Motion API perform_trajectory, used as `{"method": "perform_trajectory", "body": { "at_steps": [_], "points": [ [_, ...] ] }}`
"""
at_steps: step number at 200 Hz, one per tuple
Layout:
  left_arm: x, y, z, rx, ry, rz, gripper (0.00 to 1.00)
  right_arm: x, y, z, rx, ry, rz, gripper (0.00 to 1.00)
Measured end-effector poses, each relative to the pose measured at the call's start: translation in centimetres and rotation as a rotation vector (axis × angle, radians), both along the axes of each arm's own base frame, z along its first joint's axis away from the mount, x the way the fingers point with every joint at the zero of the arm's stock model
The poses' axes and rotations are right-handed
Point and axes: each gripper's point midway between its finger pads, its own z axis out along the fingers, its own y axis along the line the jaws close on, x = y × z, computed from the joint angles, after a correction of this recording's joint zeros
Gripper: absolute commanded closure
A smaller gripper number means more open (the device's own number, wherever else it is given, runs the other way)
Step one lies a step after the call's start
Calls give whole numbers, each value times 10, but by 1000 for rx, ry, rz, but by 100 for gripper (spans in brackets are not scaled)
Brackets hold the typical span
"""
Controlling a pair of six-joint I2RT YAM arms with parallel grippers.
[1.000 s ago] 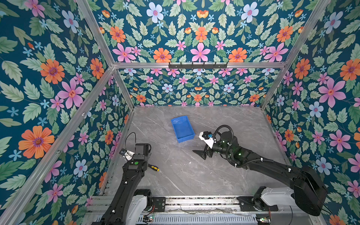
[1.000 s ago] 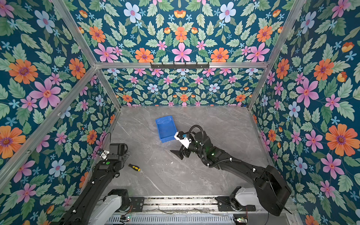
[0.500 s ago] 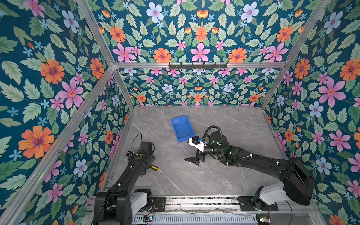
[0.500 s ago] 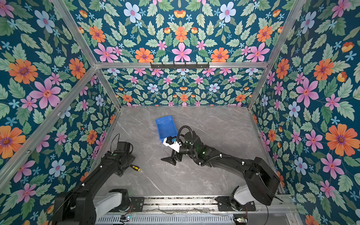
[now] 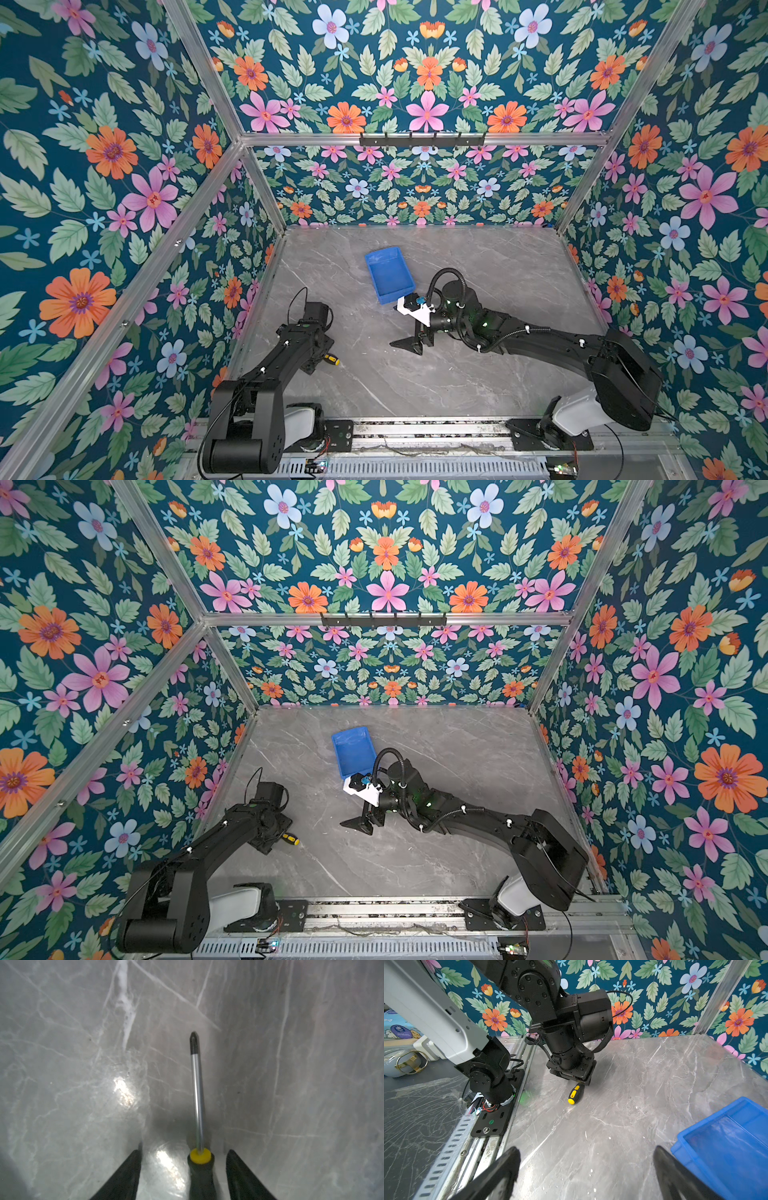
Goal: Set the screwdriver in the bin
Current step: 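Lower the left gripper onto the yellow-handled screwdriver while the right arm reaches toward the bin, then close the left gripper on the screwdriver handle and lift it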
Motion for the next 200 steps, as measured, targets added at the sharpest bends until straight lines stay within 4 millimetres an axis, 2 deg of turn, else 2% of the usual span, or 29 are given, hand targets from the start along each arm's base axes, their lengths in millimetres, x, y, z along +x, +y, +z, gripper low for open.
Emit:
{"method": "perform_trajectory", "body": {
  "at_steps": [54,140,169,200],
  "points": [
    [-3,6,-4,35,1,11,52,-1,0,-2,-3,4,4,1],
    [-6,13,-4,71,-12,43,92,-2,-1,-1,-1,2,3,1],
    [0,15,2,77,-50,48,98,-1,-1,-1,-1,1,1,1],
    [6,13,6,66,-83,50,98,-2,-1,-1,0,0,1,1]
  ]
}}
